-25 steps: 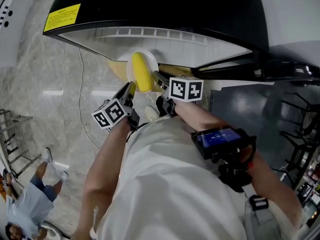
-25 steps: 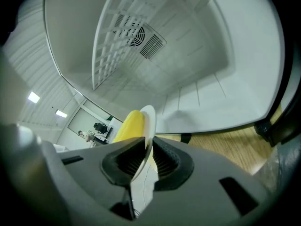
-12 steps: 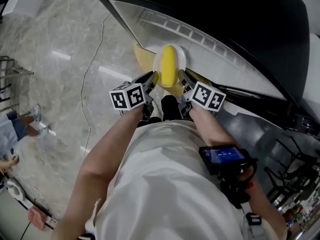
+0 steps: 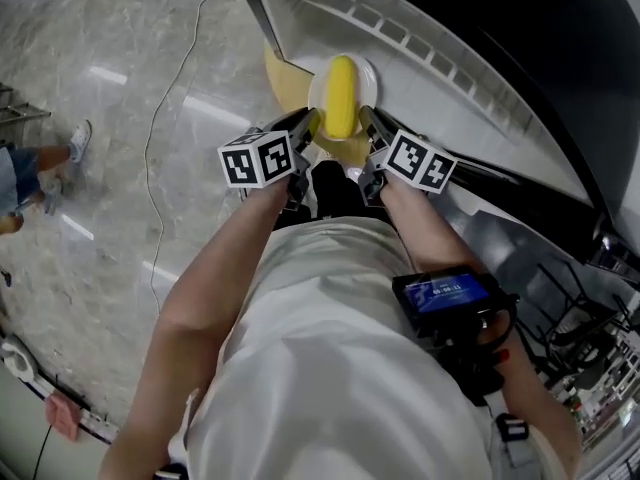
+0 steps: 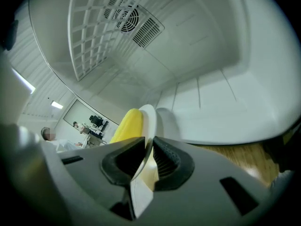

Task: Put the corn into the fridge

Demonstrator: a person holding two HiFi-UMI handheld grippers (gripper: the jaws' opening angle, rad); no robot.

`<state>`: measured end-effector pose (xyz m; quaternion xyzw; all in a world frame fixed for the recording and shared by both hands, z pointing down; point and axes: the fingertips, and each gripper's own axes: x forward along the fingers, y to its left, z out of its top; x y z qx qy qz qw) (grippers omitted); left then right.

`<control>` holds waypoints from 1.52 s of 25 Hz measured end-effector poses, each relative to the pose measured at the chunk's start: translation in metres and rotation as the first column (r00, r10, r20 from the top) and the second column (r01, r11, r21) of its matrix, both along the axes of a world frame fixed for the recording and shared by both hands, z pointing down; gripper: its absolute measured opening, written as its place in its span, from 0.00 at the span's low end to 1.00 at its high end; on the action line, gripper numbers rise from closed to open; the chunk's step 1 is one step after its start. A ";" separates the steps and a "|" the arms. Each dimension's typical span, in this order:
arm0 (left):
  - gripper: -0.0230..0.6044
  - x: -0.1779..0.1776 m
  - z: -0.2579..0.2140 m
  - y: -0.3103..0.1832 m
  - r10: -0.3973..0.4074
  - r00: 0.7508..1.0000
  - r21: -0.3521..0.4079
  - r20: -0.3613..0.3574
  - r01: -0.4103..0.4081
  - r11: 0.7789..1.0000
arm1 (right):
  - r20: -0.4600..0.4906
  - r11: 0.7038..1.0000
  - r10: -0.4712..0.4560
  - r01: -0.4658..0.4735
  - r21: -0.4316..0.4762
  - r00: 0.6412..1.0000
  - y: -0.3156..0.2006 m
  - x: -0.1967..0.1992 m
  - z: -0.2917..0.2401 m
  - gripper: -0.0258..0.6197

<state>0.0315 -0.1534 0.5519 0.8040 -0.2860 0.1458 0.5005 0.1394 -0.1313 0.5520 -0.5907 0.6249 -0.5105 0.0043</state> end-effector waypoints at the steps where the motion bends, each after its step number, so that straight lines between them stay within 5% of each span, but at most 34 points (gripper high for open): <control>1: 0.12 -0.001 0.001 -0.001 -0.003 1.000 0.002 0.004 0.003 1.000 | 0.000 1.000 -0.003 0.003 -0.002 1.000 -0.001 -0.001 0.002 0.12; 38: 0.12 0.050 0.002 -0.060 -0.080 0.996 0.108 0.036 0.076 0.991 | -0.112 0.998 0.054 -0.053 0.012 0.992 -0.054 0.047 0.012 0.13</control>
